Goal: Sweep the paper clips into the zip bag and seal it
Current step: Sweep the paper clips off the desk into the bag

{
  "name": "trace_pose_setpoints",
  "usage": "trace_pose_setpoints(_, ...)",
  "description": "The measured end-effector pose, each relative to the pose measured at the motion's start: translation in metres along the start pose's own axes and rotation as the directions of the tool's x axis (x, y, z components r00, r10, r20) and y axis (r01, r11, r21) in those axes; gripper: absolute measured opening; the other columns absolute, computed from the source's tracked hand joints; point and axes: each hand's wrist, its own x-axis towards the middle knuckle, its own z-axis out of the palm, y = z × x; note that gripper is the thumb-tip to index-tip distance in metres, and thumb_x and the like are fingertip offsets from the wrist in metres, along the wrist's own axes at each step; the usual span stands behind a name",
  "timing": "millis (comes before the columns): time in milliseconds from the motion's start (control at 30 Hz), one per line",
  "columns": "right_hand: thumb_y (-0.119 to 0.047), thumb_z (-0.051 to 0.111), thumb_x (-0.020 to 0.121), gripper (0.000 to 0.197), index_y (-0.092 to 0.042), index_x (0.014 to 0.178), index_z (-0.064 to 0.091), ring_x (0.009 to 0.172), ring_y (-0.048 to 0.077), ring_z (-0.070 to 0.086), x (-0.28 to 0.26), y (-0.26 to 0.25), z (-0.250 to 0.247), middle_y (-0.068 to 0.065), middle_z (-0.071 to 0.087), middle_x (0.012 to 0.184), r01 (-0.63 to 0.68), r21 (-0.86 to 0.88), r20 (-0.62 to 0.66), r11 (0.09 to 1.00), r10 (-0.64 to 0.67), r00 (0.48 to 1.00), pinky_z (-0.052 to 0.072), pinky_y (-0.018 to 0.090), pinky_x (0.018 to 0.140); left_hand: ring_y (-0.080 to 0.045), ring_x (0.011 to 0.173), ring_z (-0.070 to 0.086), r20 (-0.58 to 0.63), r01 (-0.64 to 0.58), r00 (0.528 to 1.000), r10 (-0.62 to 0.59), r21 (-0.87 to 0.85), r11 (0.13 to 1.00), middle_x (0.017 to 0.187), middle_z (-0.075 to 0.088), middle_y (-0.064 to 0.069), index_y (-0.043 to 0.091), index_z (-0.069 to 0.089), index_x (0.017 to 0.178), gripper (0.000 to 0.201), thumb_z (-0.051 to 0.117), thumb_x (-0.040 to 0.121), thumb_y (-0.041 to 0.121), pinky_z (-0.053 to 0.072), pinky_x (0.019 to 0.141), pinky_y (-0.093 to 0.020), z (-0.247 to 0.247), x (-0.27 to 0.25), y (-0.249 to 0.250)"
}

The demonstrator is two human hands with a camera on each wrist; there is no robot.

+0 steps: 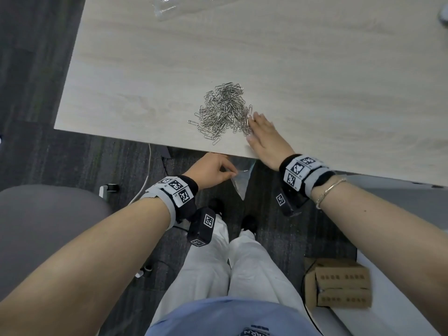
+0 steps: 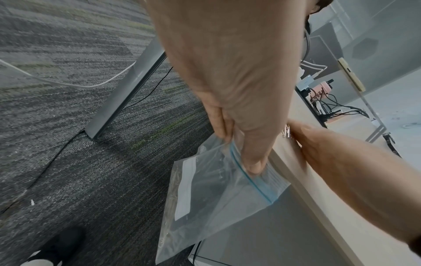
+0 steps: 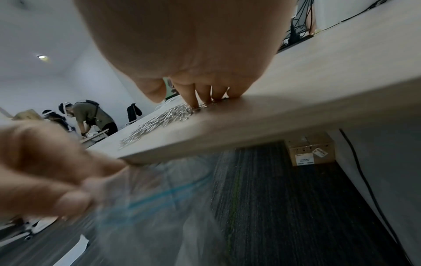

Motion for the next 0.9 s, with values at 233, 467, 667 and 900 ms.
trace_pose_setpoints(233,-0.029,0.032,0.101,0.059,-0.010,0.149,0.005,0.146,0.015,-0.006,-0.025,-0.003,0.024,0.007,-0.001,0.158,0.060,0.074,-0.058,0.995,-0.056,0.997,-0.005,0.026,0.118,-0.008,0.079,0.056,-0.021,-0.036,0.999,0.037,0.030,0.999,0.080,0.063,0.006,0.015,0.075,0.093,0.013,0.067,0.085,0.021,0.041,0.070,-0.018,-0.001,-0.003,0.004)
trace_pose_setpoints(467,-0.024,0.031,0.101,0.057,-0.010,0.149,0.004,0.146,0.016,-0.005,-0.032,0.010,0.024,0.008,0.000,0.158,0.007,-0.015,-0.076,1.000,-0.008,0.997,-0.009,0.025,0.115,0.003,0.067,0.049,-0.036,-0.024,0.999,0.026,0.040,0.999,0.069,0.051,0.020,0.016,0.075,0.093,0.012,0.067,0.085,0.020,0.032,0.063,-0.004,-0.002,-0.004,0.006)
trace_pose_setpoints(667,-0.024,0.032,0.101,0.056,-0.011,0.149,0.007,0.146,0.018,-0.001,-0.017,-0.008,0.028,0.009,0.004,0.158,0.066,0.014,-0.092,0.998,-0.065,0.994,-0.007,0.026,0.115,-0.014,0.086,0.060,-0.018,-0.019,1.000,0.020,0.052,0.998,0.075,0.061,0.014,0.015,0.076,0.094,0.013,0.067,0.085,0.021,0.038,0.073,-0.019,-0.007,-0.009,0.005)
trace_pose_setpoints(900,-0.029,0.032,0.100,0.051,-0.020,0.148,0.020,0.146,0.024,0.000,-0.014,-0.013,0.032,0.010,0.009,0.158,0.084,-0.072,-0.130,0.994,-0.092,0.987,-0.008,0.031,0.115,-0.013,0.086,0.060,-0.033,-0.012,0.999,0.013,0.012,1.000,0.083,0.068,-0.001,0.013,0.076,0.092,0.012,0.068,0.084,0.018,0.045,0.079,-0.026,-0.013,-0.013,0.000)
